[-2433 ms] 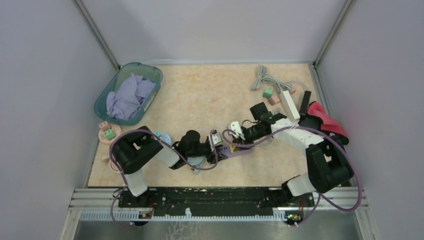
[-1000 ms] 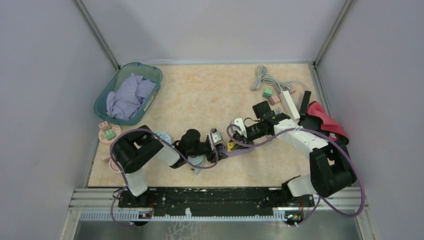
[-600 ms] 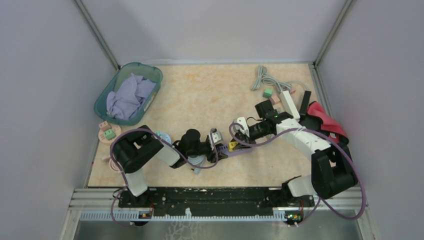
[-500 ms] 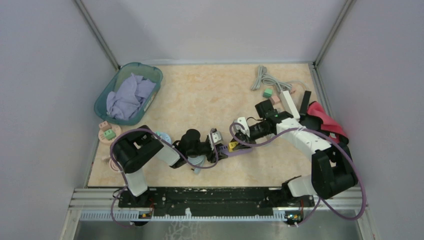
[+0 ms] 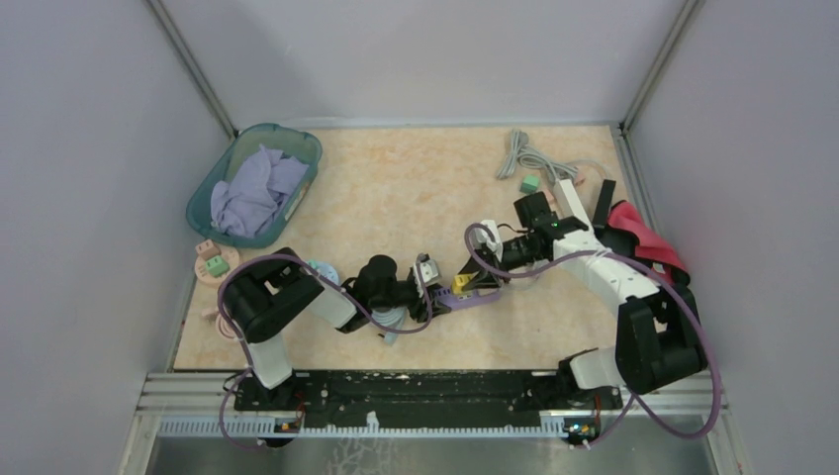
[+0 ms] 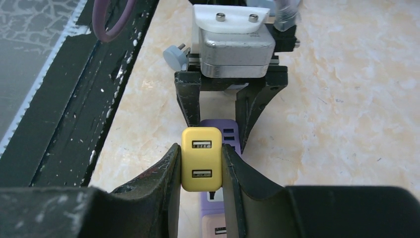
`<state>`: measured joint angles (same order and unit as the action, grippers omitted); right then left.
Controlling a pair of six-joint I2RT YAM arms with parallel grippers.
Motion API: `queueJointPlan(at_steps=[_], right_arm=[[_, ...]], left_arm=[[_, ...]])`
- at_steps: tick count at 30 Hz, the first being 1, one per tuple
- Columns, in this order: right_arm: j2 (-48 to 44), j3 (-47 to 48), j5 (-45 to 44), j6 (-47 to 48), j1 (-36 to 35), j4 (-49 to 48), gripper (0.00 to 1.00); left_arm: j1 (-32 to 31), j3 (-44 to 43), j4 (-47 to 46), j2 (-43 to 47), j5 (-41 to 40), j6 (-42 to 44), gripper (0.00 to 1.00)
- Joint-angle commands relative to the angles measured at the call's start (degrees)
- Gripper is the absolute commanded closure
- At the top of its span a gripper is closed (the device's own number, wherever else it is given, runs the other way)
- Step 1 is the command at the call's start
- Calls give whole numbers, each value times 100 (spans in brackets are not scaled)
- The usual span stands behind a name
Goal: Pull the plug off the socket
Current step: Remove the plug from the socket, then place the plug at the center of the board.
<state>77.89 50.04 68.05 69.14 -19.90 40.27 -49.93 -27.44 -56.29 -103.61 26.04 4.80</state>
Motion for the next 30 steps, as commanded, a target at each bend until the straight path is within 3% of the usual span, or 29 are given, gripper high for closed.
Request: queueJointPlan(at_steps=[1,4,8,11,13,21,30], right_arm=[[-291,258,721,-802,245,-619,100],[-400,53,823,-2033,491,-1804,100],[-558,-469,737,-4312,1017,-4128,100],[-662,-1038,-61,-6424,1405,-6145,100],[-678,-1311,-768,-7171,1650,-6931,100],[-505,-1435,-3858,-8046,1886,-6989,100],[12,-1191,-5366,-8145,1888,-6610,99]], left_arm=[[-6,-33,402,-173,124,-63,99],[-5,-35,408,-162,129,-78,99],[-1,-40,411,-142,129,-109,99],[-4,-43,408,-118,130,-139,99],[-3,-43,400,-103,131,-145,99],[-5,-21,370,-54,125,-228,99],[-4,28,176,-58,137,-439,99]])
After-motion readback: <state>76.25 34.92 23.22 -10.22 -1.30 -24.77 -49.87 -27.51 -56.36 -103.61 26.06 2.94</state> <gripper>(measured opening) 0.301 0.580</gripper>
